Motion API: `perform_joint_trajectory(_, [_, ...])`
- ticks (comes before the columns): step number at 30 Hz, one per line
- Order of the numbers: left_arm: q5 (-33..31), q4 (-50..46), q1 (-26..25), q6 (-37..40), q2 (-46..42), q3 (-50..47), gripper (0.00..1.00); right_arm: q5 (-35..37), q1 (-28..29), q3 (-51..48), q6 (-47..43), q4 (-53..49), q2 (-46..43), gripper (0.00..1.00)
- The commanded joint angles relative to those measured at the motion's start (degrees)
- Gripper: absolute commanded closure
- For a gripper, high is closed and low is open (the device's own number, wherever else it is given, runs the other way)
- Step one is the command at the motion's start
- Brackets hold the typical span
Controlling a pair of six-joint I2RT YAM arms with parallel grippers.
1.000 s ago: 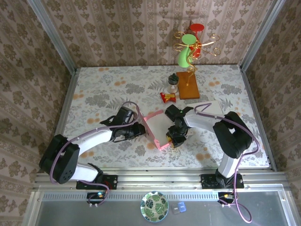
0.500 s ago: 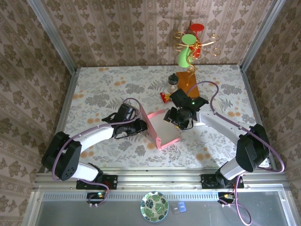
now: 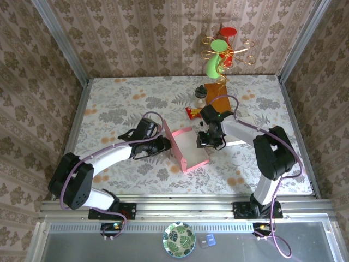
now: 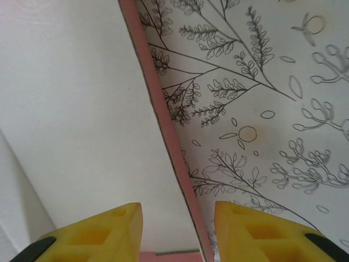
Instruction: Fold the paper box
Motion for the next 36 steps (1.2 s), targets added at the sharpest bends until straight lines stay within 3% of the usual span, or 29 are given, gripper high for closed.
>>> perform_joint_trajectory(1, [-0.18, -1.41, 0.21, 1.48, 0.28, 1.80, 0.74, -0.83, 0.18, 2.20, -1.66, 0.72, 2.16, 0.59])
perform_joint_trajectory(18, [0.68, -3.16, 3.17, 2.82, -0.07, 3.04, 0.72, -1.61, 1.66, -1.51, 10.23, 6.82, 1.29, 0.80])
perform_joint_trajectory(26, [2.60, -3.36, 5.90, 3.57, 2.03, 5.22, 0.72, 3.01, 4.02, -2.55, 19.58, 5.95, -1.37, 0.81])
perform_joint_trajectory(36, [4.96, -3.26, 7.57, 4.81, 7.78, 10.63, 0.72, 6.22, 7.41, -8.20, 40.09, 8.22, -6.20, 0.81])
